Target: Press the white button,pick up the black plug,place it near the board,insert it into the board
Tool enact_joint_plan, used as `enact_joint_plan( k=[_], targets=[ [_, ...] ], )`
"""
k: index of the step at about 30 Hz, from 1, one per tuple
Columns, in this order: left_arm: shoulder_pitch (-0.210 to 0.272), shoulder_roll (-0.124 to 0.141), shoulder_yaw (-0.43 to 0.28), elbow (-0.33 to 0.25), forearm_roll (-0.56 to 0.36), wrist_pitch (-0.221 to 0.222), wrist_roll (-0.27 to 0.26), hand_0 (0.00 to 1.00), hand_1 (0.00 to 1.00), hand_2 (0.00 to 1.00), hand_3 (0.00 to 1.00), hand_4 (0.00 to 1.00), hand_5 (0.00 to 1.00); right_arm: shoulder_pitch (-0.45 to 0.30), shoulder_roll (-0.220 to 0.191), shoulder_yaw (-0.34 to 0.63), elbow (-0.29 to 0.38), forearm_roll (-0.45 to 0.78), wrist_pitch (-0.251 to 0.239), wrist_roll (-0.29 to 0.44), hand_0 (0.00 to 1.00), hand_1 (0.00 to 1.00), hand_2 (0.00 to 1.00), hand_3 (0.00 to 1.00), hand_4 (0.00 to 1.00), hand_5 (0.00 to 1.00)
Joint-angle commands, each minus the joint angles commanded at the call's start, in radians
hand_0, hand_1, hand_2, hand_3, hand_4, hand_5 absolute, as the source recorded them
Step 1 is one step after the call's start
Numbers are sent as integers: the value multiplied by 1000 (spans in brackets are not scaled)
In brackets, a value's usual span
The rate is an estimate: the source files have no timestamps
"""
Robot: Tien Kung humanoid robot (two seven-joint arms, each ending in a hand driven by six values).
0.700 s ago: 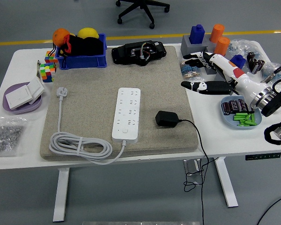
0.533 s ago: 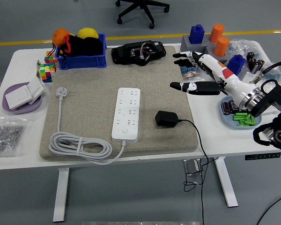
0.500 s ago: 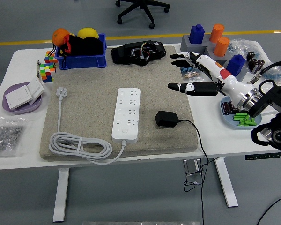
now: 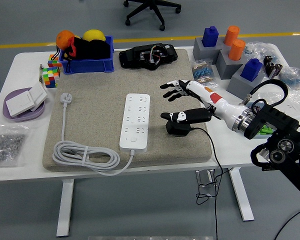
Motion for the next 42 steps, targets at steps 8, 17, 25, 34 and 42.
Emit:
enact_joint_plan(
  k=[8,17,25,34,42],
  targets=[
    [4,-1,8,0,-4,0,-1,810,782,735,786,593,531,21,11,-74,-31,-83,-26,-35,388,243,250,711,562,204],
    [2,0,12,0,-4,-1,-1,810,783,735,787,593,531,38,24,-116,-52,-141,23,-76,17,2,73,655,344,2],
    [7,-3,7,0,-1,0,0,810,783,735,787,592,531,51,41,-163,-48,-240,58,-158,2,2,71,662,248,2],
    [8,-7,25,0,-15,0,-5,810,783,735,787,592,531,63,59,-209,-56,-391,4,-171,2,2,70,678,220,2],
    [8,-5,12,0,-3,-1,-1,811,782,735,786,592,531,66,54,-219,-54,-447,9,-172,2,2,68,681,223,2]
  ],
)
